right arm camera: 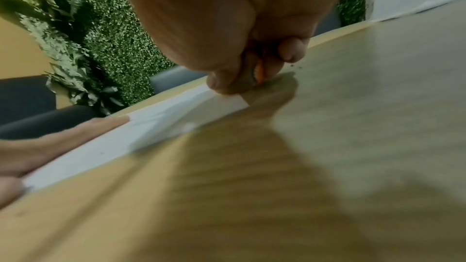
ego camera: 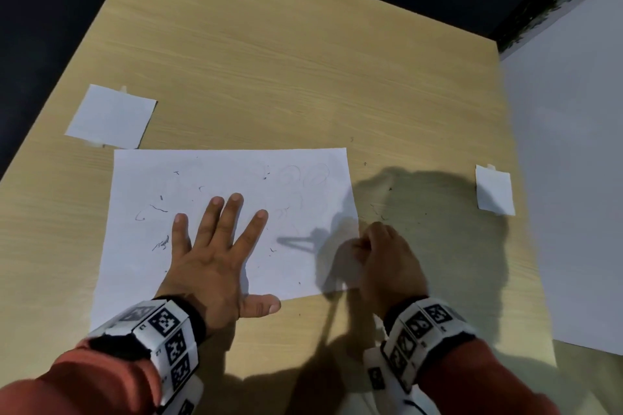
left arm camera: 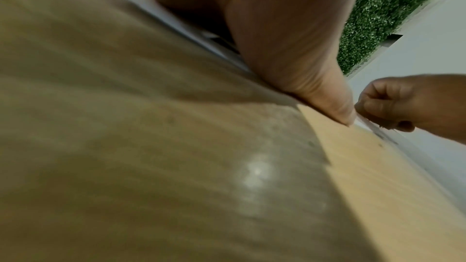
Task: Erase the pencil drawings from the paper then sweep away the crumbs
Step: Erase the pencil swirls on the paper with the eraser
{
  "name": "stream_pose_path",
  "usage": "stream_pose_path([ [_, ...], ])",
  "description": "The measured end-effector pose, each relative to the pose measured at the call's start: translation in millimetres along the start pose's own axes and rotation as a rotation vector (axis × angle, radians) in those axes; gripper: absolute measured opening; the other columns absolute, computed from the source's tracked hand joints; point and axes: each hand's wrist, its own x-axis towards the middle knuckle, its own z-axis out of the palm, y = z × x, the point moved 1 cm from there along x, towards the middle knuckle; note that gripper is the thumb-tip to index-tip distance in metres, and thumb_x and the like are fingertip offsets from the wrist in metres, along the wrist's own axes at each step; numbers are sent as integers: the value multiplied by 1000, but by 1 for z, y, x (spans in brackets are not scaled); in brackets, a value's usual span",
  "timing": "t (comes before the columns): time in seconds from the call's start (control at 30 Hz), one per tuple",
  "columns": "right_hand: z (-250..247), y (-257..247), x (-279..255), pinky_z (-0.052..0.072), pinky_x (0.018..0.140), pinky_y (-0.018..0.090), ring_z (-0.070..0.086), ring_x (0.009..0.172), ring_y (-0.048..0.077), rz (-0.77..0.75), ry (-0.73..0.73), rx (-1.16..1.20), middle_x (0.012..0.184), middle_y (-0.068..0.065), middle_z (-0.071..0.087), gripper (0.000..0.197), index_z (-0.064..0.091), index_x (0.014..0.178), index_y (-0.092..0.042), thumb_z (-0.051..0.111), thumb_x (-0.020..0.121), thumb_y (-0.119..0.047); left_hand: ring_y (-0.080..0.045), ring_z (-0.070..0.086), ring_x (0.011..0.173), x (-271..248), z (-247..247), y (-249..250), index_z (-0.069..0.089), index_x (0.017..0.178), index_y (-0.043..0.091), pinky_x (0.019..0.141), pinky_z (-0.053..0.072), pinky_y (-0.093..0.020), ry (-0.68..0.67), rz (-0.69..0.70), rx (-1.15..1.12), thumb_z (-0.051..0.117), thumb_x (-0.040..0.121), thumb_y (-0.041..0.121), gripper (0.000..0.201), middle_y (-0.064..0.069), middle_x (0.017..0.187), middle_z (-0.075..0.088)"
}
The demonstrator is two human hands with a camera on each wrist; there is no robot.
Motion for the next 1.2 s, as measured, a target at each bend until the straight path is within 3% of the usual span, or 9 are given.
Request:
stream_pose_path([
  [0.17, 27, -67, -17, 45, 81, 24, 52, 94, 10, -322, -186, 152, 99, -7, 54, 29, 53, 107, -23, 45, 87, -4, -28, -28, 144, 0, 5, -4, -22, 149, 37, 110, -14, -61, 104, 34, 30, 26, 60, 99, 119, -7, 158, -29],
  [0.27, 7, -35, 23, 40, 68, 31, 54, 83, 22, -109, -37, 28, 88, 1, 55, 8, 52, 87, -17, 45, 89, -20, -32, 1, 149, 2, 6, -5, 9, 156, 28, 111, 1, -60, 38, 24, 67, 26, 60, 100, 120, -13, 163, 3],
  [0.37, -13, -3, 39, 37, 63, 31, 54, 81, 23, 70, 59, -15, 88, 3, 56, 11, 49, 83, -15, 47, 91, -23, -32, -2, 149, 2, 7, -6, 6, 156, 29, 111, 0, -61, 35, 23, 75, 26, 60, 100, 121, -11, 163, -1],
  [0.43, 0, -29, 26, 42, 63, 28, 55, 80, 15, -78, 33, 73, 86, -5, 55, 8, 49, 84, -20, 49, 91, -17, -32, -6, 149, 2, 6, -4, 4, 155, 30, 110, -1, -62, 25, 22, 67, 24, 59, 100, 121, -10, 163, -4],
  [0.57, 36, -81, -8, 47, 93, 36, 58, 102, 19, -421, -226, 223, 108, 5, 64, 27, 66, 98, -14, 51, 80, 0, -36, 10, 147, 1, 4, -3, 22, 154, 25, 109, 7, -62, -14, 2, 44, 20, 62, 98, 117, -17, 161, 13],
  [0.77, -3, -49, 60, 32, 62, 28, 48, 77, 16, -132, 19, -10, 79, -5, 49, 12, 45, 76, -19, 47, 86, -11, -26, -51, 128, 2, -2, 0, -50, 130, 37, 105, -27, -61, -9, -16, 12, 32, 64, 95, 119, -3, 137, -59],
  [0.93, 26, -86, -2, 45, 82, 23, 52, 91, 9, -426, -200, 103, 99, -5, 58, 19, 57, 98, -20, 53, 85, -8, -34, -13, 148, 1, 4, -2, -3, 154, 33, 109, -4, -67, 10, 14, -18, 32, 58, 98, 121, -12, 162, -14],
  [1.1, -4, -42, 57, 44, 67, 34, 53, 82, 23, -129, 2, -55, 89, 3, 56, 11, 52, 88, -12, 45, 90, -22, -27, -38, 139, 3, 9, -3, -34, 142, 38, 107, -23, -62, 149, 34, -21, 26, 57, 99, 121, -5, 152, -42],
  [1.2, -3, -57, 36, 38, 62, 29, 47, 76, 16, -215, -23, -15, 81, -8, 48, 8, 46, 82, -21, 48, 89, -18, -33, -9, 148, 1, 12, -3, -2, 154, 31, 111, -3, -66, 76, 16, 40, 29, 56, 99, 123, -13, 163, -7],
])
